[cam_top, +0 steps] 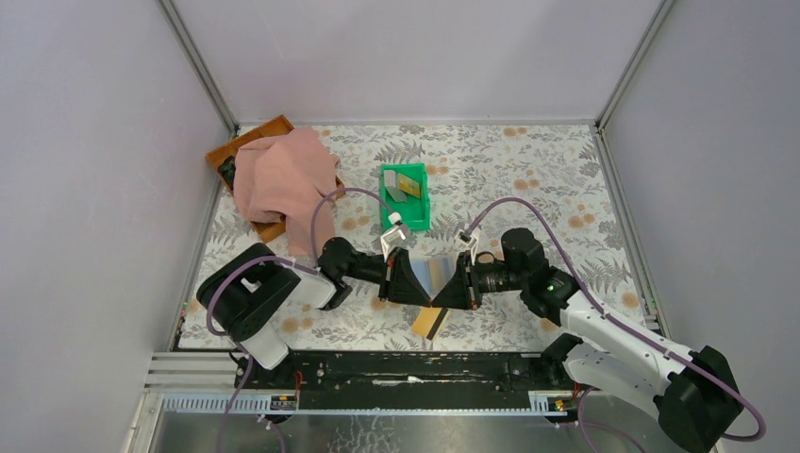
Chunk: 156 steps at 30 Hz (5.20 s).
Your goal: Take the credit cards out of the card holder
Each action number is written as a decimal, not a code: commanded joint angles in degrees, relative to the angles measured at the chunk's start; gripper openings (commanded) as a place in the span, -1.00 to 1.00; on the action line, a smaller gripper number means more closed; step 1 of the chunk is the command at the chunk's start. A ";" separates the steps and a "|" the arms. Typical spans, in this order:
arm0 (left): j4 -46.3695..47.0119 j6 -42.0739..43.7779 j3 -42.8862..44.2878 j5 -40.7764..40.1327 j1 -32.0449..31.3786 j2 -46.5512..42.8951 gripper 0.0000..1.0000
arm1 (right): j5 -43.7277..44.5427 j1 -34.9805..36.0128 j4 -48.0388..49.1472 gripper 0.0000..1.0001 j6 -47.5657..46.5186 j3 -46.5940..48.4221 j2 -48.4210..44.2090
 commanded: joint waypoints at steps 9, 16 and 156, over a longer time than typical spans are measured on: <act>7.68 2.03 -5.78 -23.71 4.11 -8.20 -1.00 | 20.76 0.24 3.31 0.38 2.65 -2.00 -13.15; 7.90 1.33 -6.00 -34.20 3.76 -13.19 -1.00 | 18.75 0.24 11.68 0.40 6.62 -6.06 -14.38; -32.87 19.33 37.91 -109.51 4.89 24.09 -1.00 | 48.77 0.15 0.58 0.13 -0.87 -5.79 -4.03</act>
